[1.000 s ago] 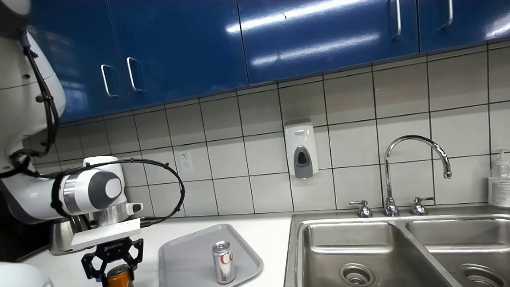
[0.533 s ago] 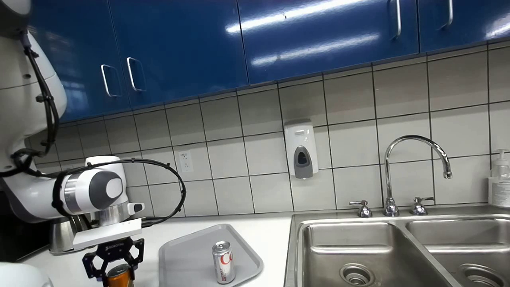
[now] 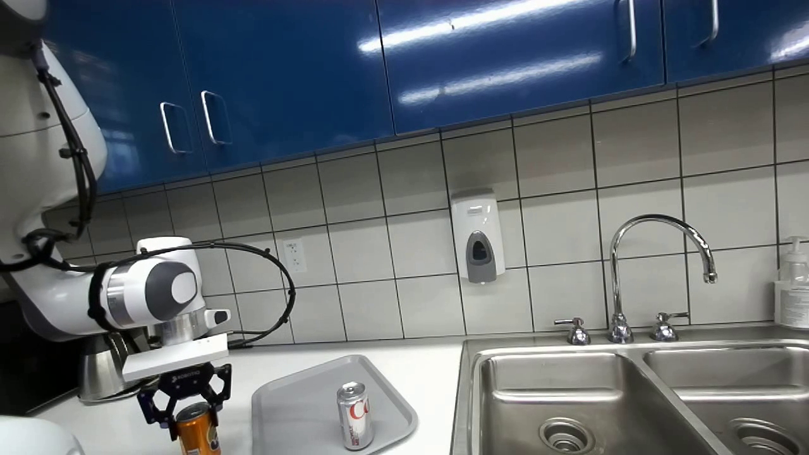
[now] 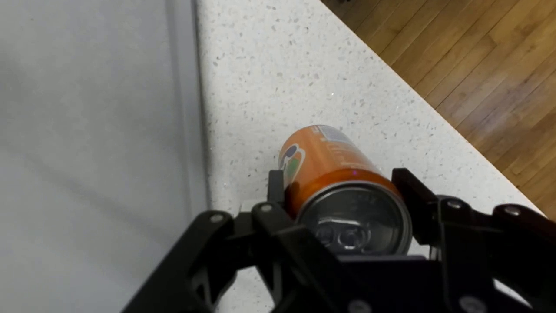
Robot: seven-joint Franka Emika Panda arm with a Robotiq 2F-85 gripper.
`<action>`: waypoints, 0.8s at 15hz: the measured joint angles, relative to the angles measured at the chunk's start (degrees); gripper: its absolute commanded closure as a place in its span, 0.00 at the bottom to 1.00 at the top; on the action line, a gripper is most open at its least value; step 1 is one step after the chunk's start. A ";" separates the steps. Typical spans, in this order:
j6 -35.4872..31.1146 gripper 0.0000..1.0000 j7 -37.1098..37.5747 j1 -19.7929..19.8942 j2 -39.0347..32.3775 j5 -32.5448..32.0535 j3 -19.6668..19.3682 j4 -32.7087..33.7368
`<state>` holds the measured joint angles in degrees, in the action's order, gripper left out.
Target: Put the cans onto the tray
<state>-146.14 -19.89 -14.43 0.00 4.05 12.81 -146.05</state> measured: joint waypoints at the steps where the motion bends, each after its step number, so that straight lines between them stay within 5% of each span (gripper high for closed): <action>1: -0.01 0.62 0.00 0.00 0.07 -0.09 -0.01 0.35; 12: -0.07 0.62 0.05 1.76 0.09 -4.15 -2.44 3.54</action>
<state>-146.21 -19.84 -12.67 0.08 -0.11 10.37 -142.51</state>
